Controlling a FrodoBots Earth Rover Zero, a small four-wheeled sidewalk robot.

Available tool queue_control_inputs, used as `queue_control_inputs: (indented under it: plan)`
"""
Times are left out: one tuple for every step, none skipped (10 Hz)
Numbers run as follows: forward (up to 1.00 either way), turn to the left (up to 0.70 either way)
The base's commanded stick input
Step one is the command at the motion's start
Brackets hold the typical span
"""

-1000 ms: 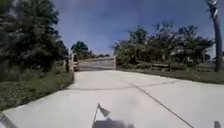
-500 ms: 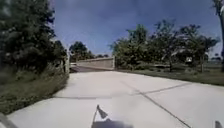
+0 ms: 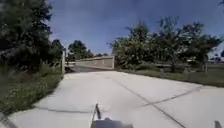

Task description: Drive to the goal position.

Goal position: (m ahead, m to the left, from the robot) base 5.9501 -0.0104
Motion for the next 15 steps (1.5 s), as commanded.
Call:
queue_control_inputs:
  plan:
    - [0.85,0.34]
    - [0.85,0.34]
    - [0.85,0.34]
    - [0.85,0.34]
    - [0.85,0.34]
    - [0.85,0.34]
    - [0.85,0.34]
    - [0.85,0.34]
    - [0.85,0.34]
    - [0.85,0.34]
    - [0.85,0.34]
    - [0.85,0.34]
    - [0.85,0.34]
    - [0.85,0.34]
    - [0.85,0.34]
